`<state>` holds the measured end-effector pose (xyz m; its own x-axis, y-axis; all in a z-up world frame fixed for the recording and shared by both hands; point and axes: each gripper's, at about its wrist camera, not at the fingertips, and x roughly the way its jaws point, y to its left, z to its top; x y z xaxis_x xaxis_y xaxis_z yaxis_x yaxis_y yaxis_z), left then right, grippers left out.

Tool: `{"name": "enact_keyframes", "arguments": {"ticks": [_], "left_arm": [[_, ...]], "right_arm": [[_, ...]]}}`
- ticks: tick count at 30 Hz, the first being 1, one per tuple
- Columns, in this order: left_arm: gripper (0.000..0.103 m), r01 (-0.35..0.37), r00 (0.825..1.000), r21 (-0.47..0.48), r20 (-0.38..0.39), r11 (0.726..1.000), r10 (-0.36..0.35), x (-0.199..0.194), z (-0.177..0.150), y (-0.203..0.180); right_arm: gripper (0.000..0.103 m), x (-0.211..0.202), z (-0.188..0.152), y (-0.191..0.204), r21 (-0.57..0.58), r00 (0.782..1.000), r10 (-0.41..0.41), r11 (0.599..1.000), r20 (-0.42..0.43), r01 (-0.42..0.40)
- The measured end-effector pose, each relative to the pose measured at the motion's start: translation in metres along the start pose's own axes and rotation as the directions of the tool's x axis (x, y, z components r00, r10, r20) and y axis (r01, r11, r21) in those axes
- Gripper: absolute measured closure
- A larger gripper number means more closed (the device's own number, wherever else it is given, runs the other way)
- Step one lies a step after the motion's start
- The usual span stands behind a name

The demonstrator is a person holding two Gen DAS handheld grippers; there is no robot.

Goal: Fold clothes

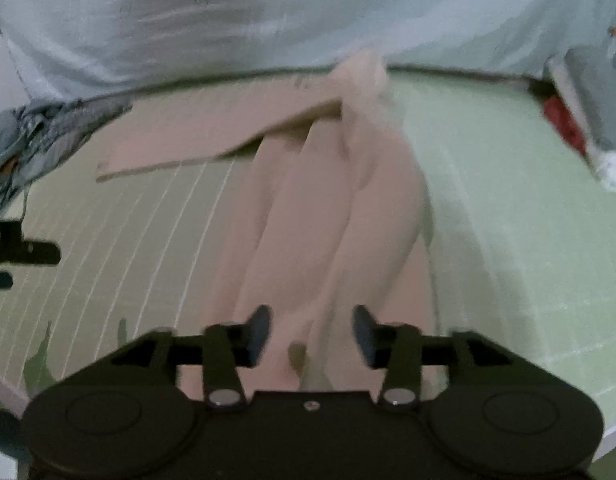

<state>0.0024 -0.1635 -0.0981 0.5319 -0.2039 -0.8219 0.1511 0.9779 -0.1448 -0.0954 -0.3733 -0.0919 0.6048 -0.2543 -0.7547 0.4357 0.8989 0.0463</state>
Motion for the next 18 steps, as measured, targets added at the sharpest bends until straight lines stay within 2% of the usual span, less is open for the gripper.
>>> {"name": "enact_keyframes", "arguments": {"ticks": [2, 5, 12, 18], "left_arm": [[0.006, -0.006, 1.0, -0.012, 0.005, 1.0, 0.006, 0.002, 0.007, 0.001], [0.006, -0.016, 1.0, -0.029, 0.015, 0.999, 0.016, 0.008, 0.019, 0.003], [0.006, -0.065, 0.998, -0.077, 0.019, 0.995, 0.067, 0.036, 0.058, 0.009], [0.006, -0.124, 0.992, -0.12, 0.015, 0.985, 0.126, 0.081, 0.111, 0.018]], "right_arm": [[0.029, -0.002, 0.008, -0.004, 0.008, 0.999, -0.015, 1.0, 0.03, 0.015], [0.023, 0.002, 0.021, -0.011, 0.031, 0.998, -0.035, 0.999, 0.05, 0.033], [0.021, 0.033, 0.063, -0.024, 0.074, 0.994, -0.085, 0.994, 0.068, 0.08], [0.021, 0.089, 0.123, -0.034, 0.093, 0.984, -0.155, 0.985, 0.083, 0.148]]}}
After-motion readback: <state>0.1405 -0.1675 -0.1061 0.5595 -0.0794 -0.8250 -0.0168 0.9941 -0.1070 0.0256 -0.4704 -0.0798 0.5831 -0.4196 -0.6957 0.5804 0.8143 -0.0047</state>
